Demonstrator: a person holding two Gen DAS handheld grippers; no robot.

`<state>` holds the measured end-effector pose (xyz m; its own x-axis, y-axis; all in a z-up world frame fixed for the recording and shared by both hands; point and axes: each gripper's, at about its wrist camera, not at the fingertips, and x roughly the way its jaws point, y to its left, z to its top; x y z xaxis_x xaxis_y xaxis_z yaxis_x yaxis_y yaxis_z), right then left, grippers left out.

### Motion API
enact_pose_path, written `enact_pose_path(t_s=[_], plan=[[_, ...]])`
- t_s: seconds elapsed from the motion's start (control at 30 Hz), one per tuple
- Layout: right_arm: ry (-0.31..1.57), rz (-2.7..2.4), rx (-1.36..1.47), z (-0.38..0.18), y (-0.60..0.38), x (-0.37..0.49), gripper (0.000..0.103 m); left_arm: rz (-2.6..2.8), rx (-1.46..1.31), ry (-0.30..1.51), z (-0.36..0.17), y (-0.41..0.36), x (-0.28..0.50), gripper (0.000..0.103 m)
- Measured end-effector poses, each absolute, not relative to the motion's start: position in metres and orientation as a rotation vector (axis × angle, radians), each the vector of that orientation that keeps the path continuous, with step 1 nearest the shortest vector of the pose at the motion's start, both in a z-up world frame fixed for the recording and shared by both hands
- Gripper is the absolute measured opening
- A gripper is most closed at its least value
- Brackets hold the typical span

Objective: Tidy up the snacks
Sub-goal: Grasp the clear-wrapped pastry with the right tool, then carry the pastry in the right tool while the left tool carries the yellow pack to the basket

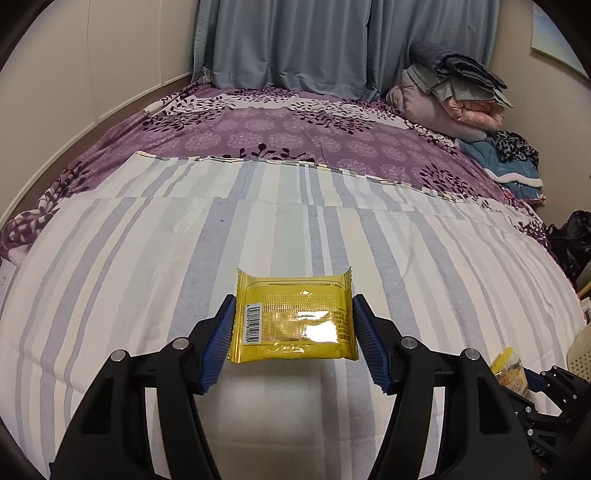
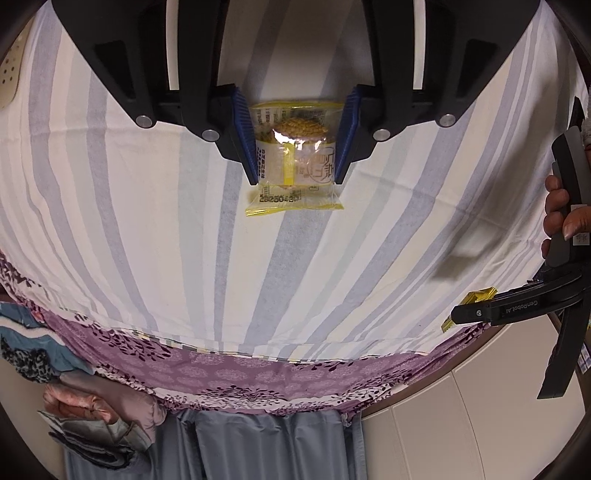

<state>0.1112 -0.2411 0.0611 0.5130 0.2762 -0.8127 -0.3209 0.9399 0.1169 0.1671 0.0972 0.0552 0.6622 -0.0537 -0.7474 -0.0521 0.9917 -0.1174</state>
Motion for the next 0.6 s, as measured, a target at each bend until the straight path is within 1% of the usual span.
enact_pose_path(t_s=[0.6], plan=[[0.881,0.329,0.02,0.116,-0.287,0.05,0.04,-0.066,-0.127,0.799,0.091,0.065,0.121,0.064]])
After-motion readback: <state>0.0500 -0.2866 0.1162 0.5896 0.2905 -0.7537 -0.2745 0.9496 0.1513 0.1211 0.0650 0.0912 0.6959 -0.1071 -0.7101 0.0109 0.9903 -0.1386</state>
